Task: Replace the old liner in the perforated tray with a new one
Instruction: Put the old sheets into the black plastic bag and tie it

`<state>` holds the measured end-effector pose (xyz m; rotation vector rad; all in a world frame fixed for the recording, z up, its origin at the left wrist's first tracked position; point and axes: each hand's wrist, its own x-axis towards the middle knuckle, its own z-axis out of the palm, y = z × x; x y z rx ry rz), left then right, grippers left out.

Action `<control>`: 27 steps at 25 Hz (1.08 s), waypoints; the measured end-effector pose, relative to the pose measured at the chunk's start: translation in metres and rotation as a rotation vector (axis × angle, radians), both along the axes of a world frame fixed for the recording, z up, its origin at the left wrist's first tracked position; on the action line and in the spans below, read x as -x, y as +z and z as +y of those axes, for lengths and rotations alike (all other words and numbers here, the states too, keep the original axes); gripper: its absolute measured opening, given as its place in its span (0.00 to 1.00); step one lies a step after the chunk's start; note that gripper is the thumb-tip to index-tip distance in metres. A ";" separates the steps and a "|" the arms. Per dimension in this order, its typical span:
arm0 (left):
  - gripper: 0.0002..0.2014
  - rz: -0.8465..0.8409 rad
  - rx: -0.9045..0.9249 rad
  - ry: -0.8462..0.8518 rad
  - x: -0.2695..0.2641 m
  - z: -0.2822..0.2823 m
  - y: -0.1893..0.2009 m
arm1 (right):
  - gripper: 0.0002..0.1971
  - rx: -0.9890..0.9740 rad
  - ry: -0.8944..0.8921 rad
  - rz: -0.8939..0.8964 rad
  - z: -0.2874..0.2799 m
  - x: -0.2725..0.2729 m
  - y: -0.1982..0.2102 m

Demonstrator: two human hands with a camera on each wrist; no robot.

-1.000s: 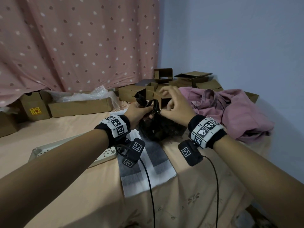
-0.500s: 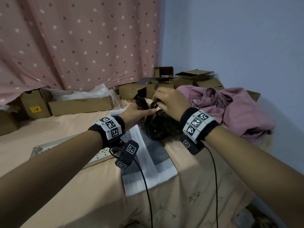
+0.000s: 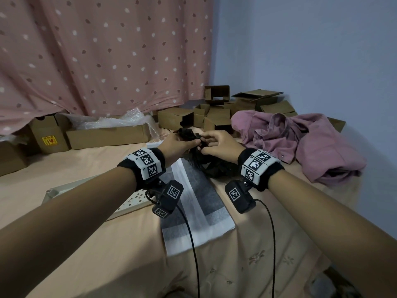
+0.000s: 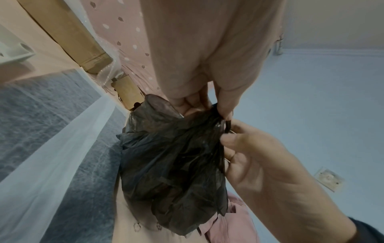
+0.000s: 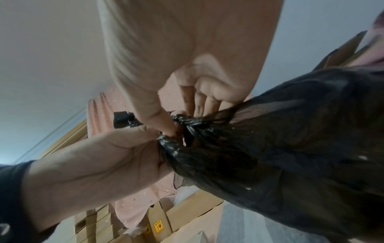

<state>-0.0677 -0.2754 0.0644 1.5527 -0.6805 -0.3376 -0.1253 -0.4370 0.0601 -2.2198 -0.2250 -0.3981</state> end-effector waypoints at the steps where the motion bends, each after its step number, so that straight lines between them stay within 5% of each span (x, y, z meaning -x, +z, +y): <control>1: 0.07 0.007 -0.003 0.009 -0.001 0.000 0.000 | 0.18 -0.041 -0.004 0.003 -0.001 0.000 -0.001; 10: 0.09 -0.125 -0.072 0.101 0.001 -0.004 0.004 | 0.13 -0.355 0.040 0.093 -0.008 -0.005 -0.003; 16: 0.09 -0.205 -0.129 0.150 0.005 -0.008 0.001 | 0.21 -0.675 0.158 0.109 -0.005 0.005 0.001; 23: 0.05 -0.235 -0.127 0.130 0.008 -0.013 0.003 | 0.10 -0.505 0.008 -0.012 -0.008 0.004 -0.004; 27: 0.15 -0.182 -0.181 0.217 0.007 -0.017 0.004 | 0.11 -0.508 -0.001 -0.009 -0.010 0.002 -0.004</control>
